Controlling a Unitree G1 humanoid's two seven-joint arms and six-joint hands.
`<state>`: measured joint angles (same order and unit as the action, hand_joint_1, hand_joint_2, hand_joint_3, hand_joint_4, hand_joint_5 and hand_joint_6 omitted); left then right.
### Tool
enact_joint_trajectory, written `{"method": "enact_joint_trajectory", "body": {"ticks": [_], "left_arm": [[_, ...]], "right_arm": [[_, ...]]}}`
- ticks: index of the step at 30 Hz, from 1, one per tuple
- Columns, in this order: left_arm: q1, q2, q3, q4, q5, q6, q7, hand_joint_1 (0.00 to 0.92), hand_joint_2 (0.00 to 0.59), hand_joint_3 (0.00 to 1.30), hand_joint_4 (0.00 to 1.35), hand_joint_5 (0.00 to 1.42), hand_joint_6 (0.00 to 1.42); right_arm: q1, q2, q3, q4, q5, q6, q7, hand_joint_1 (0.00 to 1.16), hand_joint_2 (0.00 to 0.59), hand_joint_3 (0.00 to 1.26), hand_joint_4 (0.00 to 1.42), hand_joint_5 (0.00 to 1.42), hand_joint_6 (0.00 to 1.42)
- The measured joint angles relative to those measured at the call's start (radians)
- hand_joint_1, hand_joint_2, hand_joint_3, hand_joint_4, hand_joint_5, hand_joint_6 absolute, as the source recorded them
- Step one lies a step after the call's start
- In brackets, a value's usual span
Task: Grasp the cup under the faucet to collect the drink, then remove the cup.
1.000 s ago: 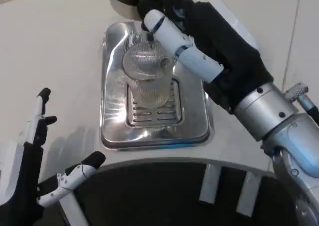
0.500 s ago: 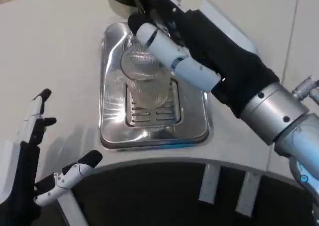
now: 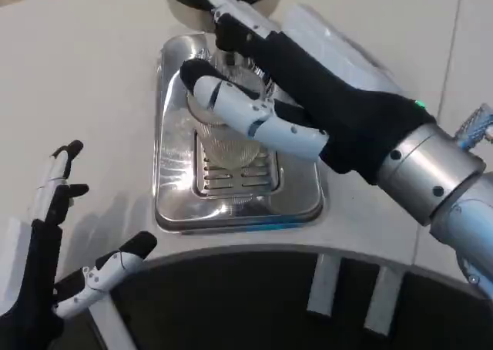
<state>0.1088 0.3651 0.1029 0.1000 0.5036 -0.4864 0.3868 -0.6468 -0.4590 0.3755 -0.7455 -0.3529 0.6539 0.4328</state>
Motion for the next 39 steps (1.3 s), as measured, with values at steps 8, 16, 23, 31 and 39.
{"method": "enact_joint_trajectory", "body": {"ticks": [8, 16, 23, 31, 39], "left_arm": [[-0.008, -0.001, -0.001, 0.01, 0.002, 0.0, 0.0, 0.127, 0.069, 0.08, 0.0, 0.28, 0.29], [-0.027, -0.004, -0.002, 0.014, 0.011, 0.007, 0.0, 0.109, 0.061, 0.06, 0.0, 0.26, 0.27], [-0.051, -0.006, -0.005, 0.026, 0.015, 0.03, -0.001, 0.081, 0.037, 0.0, 0.0, 0.21, 0.22], [-0.141, -0.012, -0.02, 0.043, -0.015, 0.041, -0.029, 0.134, 0.03, 0.0, 0.0, 0.19, 0.2], [-0.199, -0.016, -0.075, 0.064, -0.019, 0.041, -0.045, 0.154, 0.029, 0.0, 0.0, 0.18, 0.2]], "right_arm": [[-0.008, -0.001, -0.004, 0.014, -0.001, -0.019, 0.03, 0.0, 0.492, 0.02, 0.0, 0.0, 0.0], [-0.066, -0.03, 0.047, 0.043, -0.081, -0.043, 0.102, 0.0, 0.495, 0.03, 0.0, 0.0, 0.0], [-0.077, -0.035, 0.06, 0.071, -0.142, -0.093, 0.125, 0.0, 0.504, 0.04, 0.0, 0.0, 0.0], [-0.076, -0.013, 0.06, 0.076, -0.18, -0.1, 0.147, 0.0, 0.522, 0.03, 0.0, 0.0, 0.0], [-0.081, 0.016, 0.063, 0.072, -0.221, -0.088, 0.185, 0.0, 0.523, 0.03, 0.0, 0.0, 0.0]]}}
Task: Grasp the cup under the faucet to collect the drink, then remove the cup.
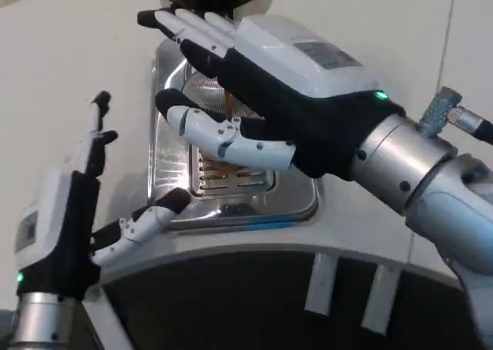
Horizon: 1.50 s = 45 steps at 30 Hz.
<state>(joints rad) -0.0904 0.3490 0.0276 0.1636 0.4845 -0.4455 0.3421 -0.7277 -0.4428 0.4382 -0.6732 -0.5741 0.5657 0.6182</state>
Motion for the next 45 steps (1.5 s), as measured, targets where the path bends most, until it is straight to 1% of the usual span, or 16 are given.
{"method": "enact_joint_trajectory", "body": {"ticks": [8, 18, 30, 37, 39, 40, 43, 45], "left_arm": [[-0.032, 0.0, -0.026, 0.031, -0.003, -0.002, -0.022, 0.168, 0.028, 0.0, 0.0, 0.18, 0.19], [-0.062, -0.003, -0.049, 0.069, -0.003, -0.003, -0.022, 0.169, 0.027, 0.0, 0.0, 0.19, 0.2], [-0.131, -0.028, -0.069, 0.108, -0.003, -0.001, -0.022, 0.17, 0.027, 0.0, 0.0, 0.19, 0.2], [-0.146, -0.03, -0.083, 0.136, -0.004, -0.001, -0.024, 0.17, 0.027, 0.0, 0.0, 0.2, 0.2], [-0.146, -0.031, -0.088, 0.142, -0.003, -0.001, -0.024, 0.17, 0.026, 0.0, 0.0, 0.2, 0.2], [-0.147, -0.032, -0.09, 0.144, -0.003, -0.001, -0.024, 0.17, 0.026, 0.0, 0.0, 0.2, 0.2], [-0.153, -0.033, -0.092, 0.15, -0.003, -0.001, -0.024, 0.17, 0.026, 0.0, 0.0, 0.2, 0.2], [-0.159, -0.033, -0.093, 0.156, -0.003, -0.001, -0.024, 0.17, 0.026, 0.0, 0.0, 0.2, 0.2]], "right_arm": [[-0.003, 0.015, -0.001, -0.002, -0.03, 0.005, 0.028, 0.0, 0.523, 0.03, 0.0, 0.0, 0.0], [-0.012, 0.038, -0.005, 0.012, -0.031, 0.005, 0.044, 0.0, 0.526, 0.03, 0.0, 0.0, 0.0], [-0.012, 0.042, -0.004, 0.011, -0.039, 0.005, 0.047, 0.0, 0.533, 0.02, 0.0, 0.0, 0.0], [-0.011, 0.048, -0.005, 0.011, -0.038, 0.007, 0.048, 0.0, 0.537, 0.02, 0.0, 0.0, 0.0], [-0.007, 0.053, -0.012, 0.01, -0.037, 0.008, 0.047, 0.0, 0.539, 0.02, 0.0, 0.0, 0.0], [-0.002, 0.06, -0.022, 0.01, -0.03, 0.008, 0.046, 0.0, 0.551, 0.02, 0.0, 0.0, 0.0], [0.01, 0.078, -0.048, 0.012, -0.014, 0.01, 0.042, 0.0, 0.556, 0.02, 0.0, 0.0, 0.0], [0.014, 0.081, -0.063, 0.014, -0.004, 0.01, 0.042, 0.0, 0.557, 0.02, 0.0, 0.0, 0.0]]}}
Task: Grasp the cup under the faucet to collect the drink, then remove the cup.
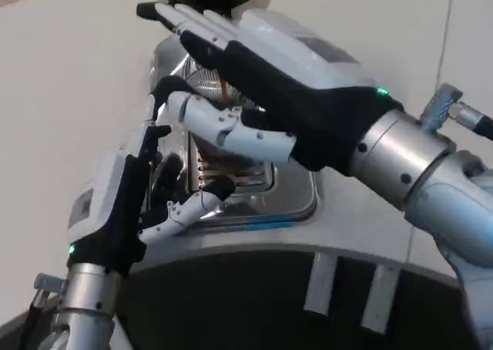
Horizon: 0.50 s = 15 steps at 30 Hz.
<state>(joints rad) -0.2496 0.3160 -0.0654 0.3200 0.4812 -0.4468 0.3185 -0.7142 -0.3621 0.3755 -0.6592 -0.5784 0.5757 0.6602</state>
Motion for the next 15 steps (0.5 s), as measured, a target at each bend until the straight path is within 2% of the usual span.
{"method": "enact_joint_trajectory", "body": {"ticks": [4, 7, 9, 11, 15], "left_arm": [[-0.005, -0.003, -0.004, 0.008, 0.0, 0.0, 0.0, 0.17, 0.026, 0.0, 0.0, 0.2, 0.2], [-0.02, -0.007, -0.014, 0.01, 0.0, 0.0, 0.0, 0.17, 0.028, 0.0, 0.0, 0.2, 0.2], [-0.022, -0.007, -0.015, 0.01, 0.0, 0.0, 0.0, 0.17, 0.03, 0.0, 0.0, 0.2, 0.2], [-0.021, -0.007, -0.018, 0.01, 0.0, 0.0, 0.0, 0.17, 0.03, 0.0, 0.0, 0.2, 0.2], [-0.022, -0.007, -0.028, 0.012, 0.001, -0.001, 0.0, 0.165, 0.032, 0.0, 0.0, 0.2, 0.2]], "right_arm": [[0.017, 0.009, -0.02, -0.003, 0.023, 0.002, -0.01, 0.0, 0.559, 0.02, 0.0, 0.0, 0.0], [0.082, 0.05, -0.072, -0.032, 0.065, 0.014, -0.065, 0.01, 0.572, 0.0, 0.0, 0.0, 0.0], [0.103, 0.055, -0.093, -0.047, 0.069, 0.013, -0.087, 0.04, 0.565, 0.0, 0.0, 0.0, 0.0], [0.152, 0.069, -0.135, -0.077, 0.075, 0.008, -0.139, 0.09, 0.569, 0.0, 0.0, 0.0, 0.0], [0.226, 0.08, -0.185, -0.128, 0.095, -0.019, -0.187, 0.11, 0.57, 0.0, 0.0, 0.0, 0.0]]}}
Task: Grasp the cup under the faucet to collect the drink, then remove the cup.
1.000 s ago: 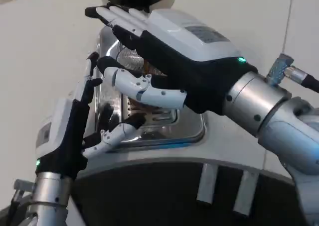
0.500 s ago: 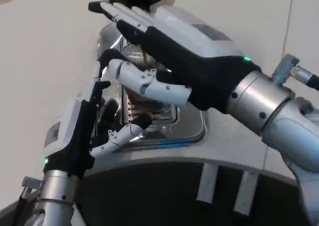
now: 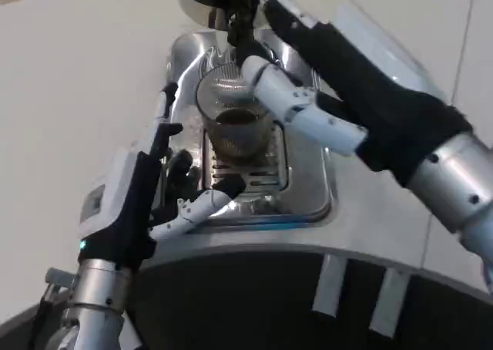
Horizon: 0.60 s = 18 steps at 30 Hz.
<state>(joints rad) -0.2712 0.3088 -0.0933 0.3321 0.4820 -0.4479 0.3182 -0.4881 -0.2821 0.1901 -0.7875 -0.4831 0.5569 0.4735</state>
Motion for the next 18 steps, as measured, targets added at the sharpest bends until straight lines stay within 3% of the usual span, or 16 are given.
{"method": "enact_joint_trajectory", "body": {"ticks": [3, 10, 12, 16, 18], "left_arm": [[0.001, 0.0, -0.001, 0.003, 0.0, 0.0, 0.0, 0.162, 0.033, 0.0, 0.0, 0.2, 0.2], [-0.023, -0.01, -0.023, 0.03, 0.003, 0.001, 0.0, 0.159, 0.034, 0.0, 0.0, 0.2, 0.2], [-0.033, -0.015, -0.03, 0.042, 0.006, 0.001, 0.0, 0.158, 0.034, 0.0, 0.0, 0.2, 0.2], [-0.054, -0.026, -0.036, 0.062, 0.004, 0.002, 0.0, 0.158, 0.034, 0.0, 0.0, 0.2, 0.2], [-0.059, -0.032, -0.037, 0.069, 0.0, 0.002, 0.002, 0.158, 0.034, 0.0, 0.0, 0.2, 0.2]], "right_arm": [[0.043, -0.011, -0.055, -0.029, -0.003, -0.009, -0.03, 0.11, 0.57, 0.0, 0.0, 0.0, 0.0], [0.14, -0.116, -0.175, -0.097, -0.005, -0.071, -0.034, 0.15, 0.563, 0.0, 0.0, 0.0, 0.0], [0.167, -0.13, -0.203, -0.115, -0.005, -0.079, -0.034, 0.15, 0.559, 0.0, 0.0, 0.0, 0.0], [0.243, -0.164, -0.222, -0.138, -0.026, -0.125, -0.034, 0.16, 0.556, 0.0, 0.0, 0.0, 0.0], [0.317, -0.187, -0.222, -0.158, -0.053, -0.176, -0.035, 0.22, 0.559, 0.0, 0.0, 0.0, 0.0]]}}
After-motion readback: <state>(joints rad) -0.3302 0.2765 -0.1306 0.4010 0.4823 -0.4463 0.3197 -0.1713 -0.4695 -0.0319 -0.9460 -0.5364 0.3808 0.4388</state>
